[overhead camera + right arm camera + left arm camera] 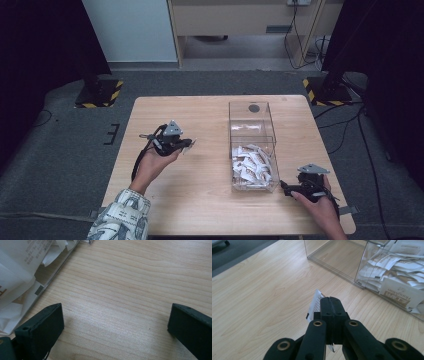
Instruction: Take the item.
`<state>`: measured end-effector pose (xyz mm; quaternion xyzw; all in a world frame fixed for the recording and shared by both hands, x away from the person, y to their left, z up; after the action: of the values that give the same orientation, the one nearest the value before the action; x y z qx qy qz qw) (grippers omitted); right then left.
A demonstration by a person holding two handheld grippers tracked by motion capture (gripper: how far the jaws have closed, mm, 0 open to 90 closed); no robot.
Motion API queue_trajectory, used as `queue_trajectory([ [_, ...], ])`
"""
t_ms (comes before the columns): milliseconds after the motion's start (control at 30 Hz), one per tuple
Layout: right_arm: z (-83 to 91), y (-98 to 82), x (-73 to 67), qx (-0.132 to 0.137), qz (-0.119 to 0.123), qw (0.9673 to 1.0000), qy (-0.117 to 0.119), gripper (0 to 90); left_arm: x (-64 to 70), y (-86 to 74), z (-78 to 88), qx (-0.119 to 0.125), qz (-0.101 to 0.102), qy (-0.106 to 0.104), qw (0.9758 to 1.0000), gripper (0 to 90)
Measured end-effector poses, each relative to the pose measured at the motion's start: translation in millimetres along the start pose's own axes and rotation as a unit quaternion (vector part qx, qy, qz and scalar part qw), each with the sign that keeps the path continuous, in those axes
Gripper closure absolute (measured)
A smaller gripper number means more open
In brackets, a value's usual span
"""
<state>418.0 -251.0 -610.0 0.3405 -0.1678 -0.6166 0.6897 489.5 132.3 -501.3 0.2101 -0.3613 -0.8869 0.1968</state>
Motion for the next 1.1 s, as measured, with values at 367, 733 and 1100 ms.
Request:
queue_trajectory([
  [367,0.0,0.0,0.0,0.000,0.000,1.0000,0.000,0.8,-12.0,-17.7,-9.7,-0.008,0.017,0.011,0.9998,90.0],
  [733,0.0,0.0,0.0,0.000,0.000,1.0000,0.000,0.8,-12.9,-29.1,-22.1,-0.019,0.017,0.007,0.9996,89.9],
  [1100,0.0,-0.1,0.0,0.000,0.001,1.0000,0.001,0.8,-11.2,-40.4,-34.8,-0.035,0.014,0.010,0.9992,89.5],
])
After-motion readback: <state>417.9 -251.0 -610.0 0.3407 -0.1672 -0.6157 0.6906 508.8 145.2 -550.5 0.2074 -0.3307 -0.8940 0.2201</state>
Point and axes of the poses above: each handheld gripper's, and its own axes: z roughly backward along the jaws, y roughly out of its top, x roughly to its right, the point moved 10 cm from there along -z, roughly forward along the jaws, and after that the axes turned 15 degrees about -z, right-handed, at the moved point
